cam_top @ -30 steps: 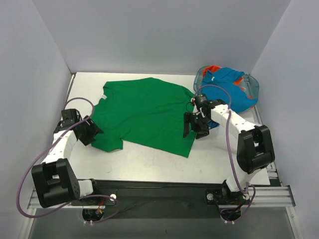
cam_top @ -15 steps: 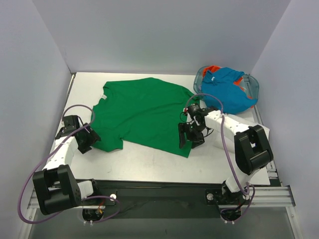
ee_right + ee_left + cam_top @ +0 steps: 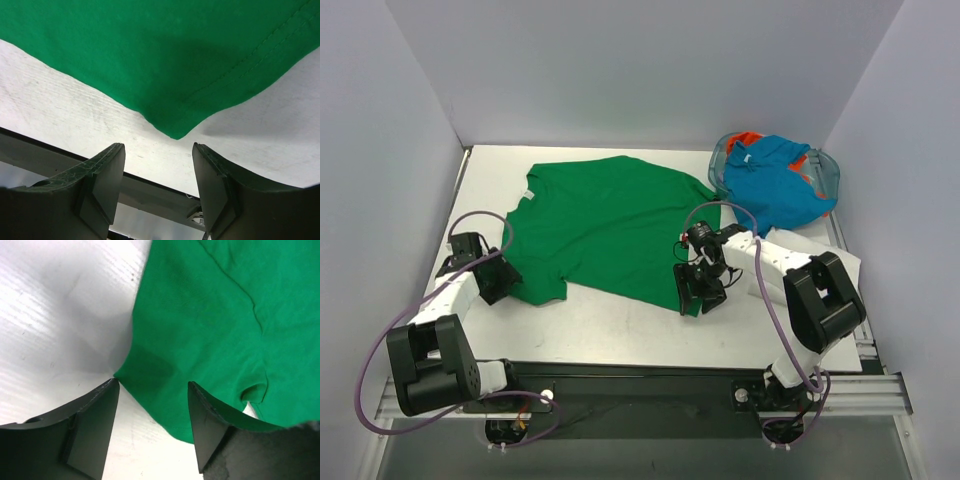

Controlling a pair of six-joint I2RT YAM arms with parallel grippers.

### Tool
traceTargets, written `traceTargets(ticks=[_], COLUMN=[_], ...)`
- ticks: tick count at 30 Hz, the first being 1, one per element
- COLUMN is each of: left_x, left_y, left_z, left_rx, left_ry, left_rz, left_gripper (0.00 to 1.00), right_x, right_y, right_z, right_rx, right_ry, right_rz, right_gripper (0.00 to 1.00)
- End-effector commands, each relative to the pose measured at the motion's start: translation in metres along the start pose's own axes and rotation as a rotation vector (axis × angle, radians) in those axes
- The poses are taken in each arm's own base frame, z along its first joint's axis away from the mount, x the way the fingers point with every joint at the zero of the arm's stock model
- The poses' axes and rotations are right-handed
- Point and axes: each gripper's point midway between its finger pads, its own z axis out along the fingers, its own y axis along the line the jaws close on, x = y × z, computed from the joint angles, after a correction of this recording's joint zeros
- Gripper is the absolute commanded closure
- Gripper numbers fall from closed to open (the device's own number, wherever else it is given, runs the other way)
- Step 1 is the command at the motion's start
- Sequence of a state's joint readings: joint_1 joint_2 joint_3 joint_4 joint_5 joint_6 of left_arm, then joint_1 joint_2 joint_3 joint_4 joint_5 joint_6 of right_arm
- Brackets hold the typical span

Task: Fold and stack the t-shirts
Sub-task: Flatten out the tshirt

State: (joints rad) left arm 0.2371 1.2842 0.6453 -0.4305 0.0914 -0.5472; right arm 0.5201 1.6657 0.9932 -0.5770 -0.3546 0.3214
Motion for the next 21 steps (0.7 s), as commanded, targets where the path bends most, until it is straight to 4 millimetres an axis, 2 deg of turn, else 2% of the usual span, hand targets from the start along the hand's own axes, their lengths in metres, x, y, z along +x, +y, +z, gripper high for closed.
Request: traceTargets(ticks=[1,2,4,5,8,9,11,12,13,16,19,21], left_x=[-0.014,-0.013,-0.013,-0.015,-0.016,-0.023,-0.022,-0.033,-0.026,-0.024,-0.018,-0.009], left_y=[-0.015,-0.016,-0.019,-0.021,-0.023,-0.027,-0.027,-0.033,-0.029,-0.032,-0.034,-0.034], left_z=[0.004,0.004,0.003,0.002,-0.005,-0.012,-0.023,-0.033,-0.041,-0.065,-0.086,-0.093], left_rx=[0.074,0.08,0.1,0.109,0.113,0.114,0.095,0.101,0.08,0.072,0.091,0.107], left_ry=[-0.047,-0.043,-0.043,-0.047,-0.042,-0.057,-0.03,-0.047,-0.01,0.02,0.027,0.045], left_rz=[0.029,0.033,0.038,0.039,0.036,0.038,0.036,0.037,0.038,0.048,0.049,0.037], left_gripper=[0.37,0.47,0.59,0.7,0.84,0.87,0.87,0.87,0.85,0.67,0.58,0.52], right_x=[0.017,0.018,0.02,0.02,0.021,0.02,0.019,0.018,0.018,0.018,0.019,0.019], right_y=[-0.008,-0.009,-0.01,-0.011,-0.014,-0.013,-0.012,-0.012,-0.012,-0.011,-0.012,-0.012], right_z=[0.0,0.001,0.003,0.005,0.012,0.013,0.016,0.018,0.018,0.02,0.019,0.02], right_rx=[0.044,0.046,0.053,0.059,0.067,0.064,0.063,0.061,0.062,0.06,0.06,0.062], right_ry=[0.045,0.052,0.058,0.063,0.067,0.062,0.059,0.054,0.052,0.051,0.048,0.043], right_rz=[0.008,0.011,0.008,0.008,0.015,0.015,0.016,0.016,0.016,0.014,0.013,0.009], right_gripper=[0.44,0.44,0.45,0.45,0.49,0.5,0.52,0.52,0.53,0.54,0.55,0.55])
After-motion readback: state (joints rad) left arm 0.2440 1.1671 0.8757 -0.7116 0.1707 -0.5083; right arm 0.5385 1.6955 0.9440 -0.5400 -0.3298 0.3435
